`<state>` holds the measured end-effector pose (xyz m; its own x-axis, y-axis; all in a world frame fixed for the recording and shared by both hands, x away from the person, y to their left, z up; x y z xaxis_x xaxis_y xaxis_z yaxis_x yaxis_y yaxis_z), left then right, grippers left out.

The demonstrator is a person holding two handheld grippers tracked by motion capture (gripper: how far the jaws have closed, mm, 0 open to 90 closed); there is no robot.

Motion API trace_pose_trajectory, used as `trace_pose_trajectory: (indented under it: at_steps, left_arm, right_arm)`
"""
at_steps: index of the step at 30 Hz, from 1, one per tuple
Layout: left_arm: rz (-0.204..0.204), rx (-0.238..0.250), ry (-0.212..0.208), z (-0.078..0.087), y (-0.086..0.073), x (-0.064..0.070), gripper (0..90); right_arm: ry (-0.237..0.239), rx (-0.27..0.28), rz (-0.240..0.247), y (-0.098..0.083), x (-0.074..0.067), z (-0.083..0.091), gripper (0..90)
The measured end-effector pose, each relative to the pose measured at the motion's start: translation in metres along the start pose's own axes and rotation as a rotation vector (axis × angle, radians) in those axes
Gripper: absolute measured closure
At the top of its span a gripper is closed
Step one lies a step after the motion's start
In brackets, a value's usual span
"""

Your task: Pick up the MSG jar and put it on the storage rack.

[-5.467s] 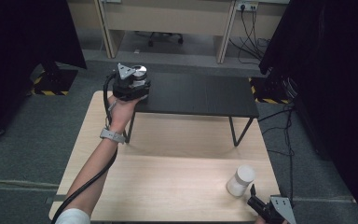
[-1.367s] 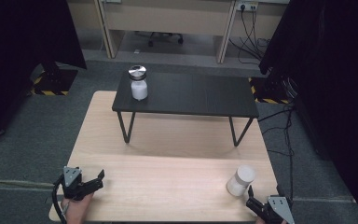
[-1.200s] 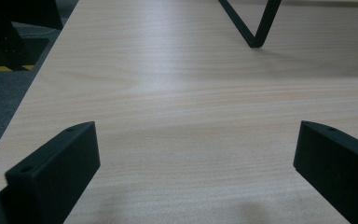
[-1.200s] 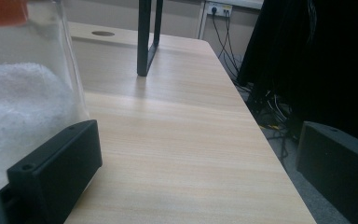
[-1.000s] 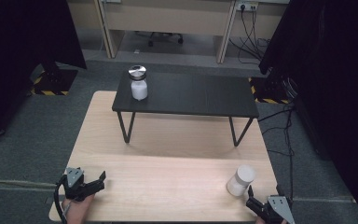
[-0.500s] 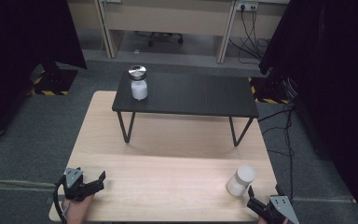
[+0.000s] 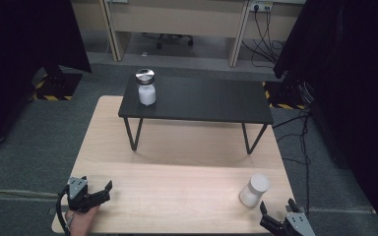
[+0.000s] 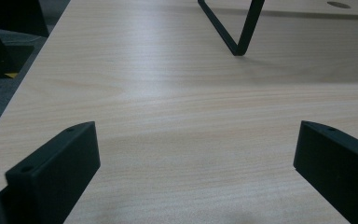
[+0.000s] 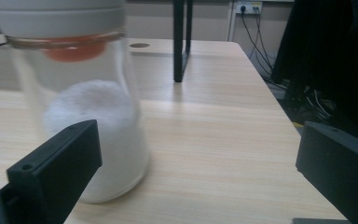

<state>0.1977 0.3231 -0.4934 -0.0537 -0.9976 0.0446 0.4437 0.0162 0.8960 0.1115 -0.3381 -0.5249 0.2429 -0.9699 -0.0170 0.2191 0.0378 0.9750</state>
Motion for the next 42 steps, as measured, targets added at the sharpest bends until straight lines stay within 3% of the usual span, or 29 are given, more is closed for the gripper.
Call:
trace_pose_trajectory:
  at_steps: [7, 17, 21, 31, 37, 42]
  left_arm:
    - [0.017, -0.001, -0.007, 0.001, 0.000, -0.002, 0.0]
    - [0.008, -0.011, -0.004, 0.000, 0.001, -0.001, 0.0]
    - [0.007, -0.009, -0.004, 0.000, 0.001, -0.001, 0.0]
    - [0.006, -0.005, -0.006, 0.000, 0.000, -0.001, 0.0]
    - [0.004, -0.004, -0.006, 0.000, 0.000, -0.001, 0.0]
    - [0.002, -0.004, -0.006, 0.000, 0.000, -0.001, 0.0]
  right_arm:
    - [0.062, 0.017, 0.000, -0.002, -0.002, 0.000, 0.3]
    - [0.132, 0.071, 0.031, 0.005, -0.010, -0.002, 0.2]
    - [0.136, 0.081, 0.046, 0.009, -0.016, -0.006, 0.2]
    - [0.158, 0.116, 0.032, 0.016, -0.023, -0.020, 0.3]
    - [0.152, 0.108, 0.013, 0.023, -0.024, -0.026, 0.8]
    - [0.144, 0.105, -0.004, 0.027, -0.024, -0.028, 8.5]
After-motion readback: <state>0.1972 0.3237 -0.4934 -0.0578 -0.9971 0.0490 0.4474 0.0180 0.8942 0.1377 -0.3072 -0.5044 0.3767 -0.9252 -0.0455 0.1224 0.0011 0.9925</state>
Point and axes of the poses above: each handheld gripper's, and its own axes: z roughly backward along the jaws, y roughly out of its top, x roughly to its right, the point moved 1 cm from there along -z, roughly forward along the jaws, and after that the axes turned 7 degrees about y, right-handed, at the moved point
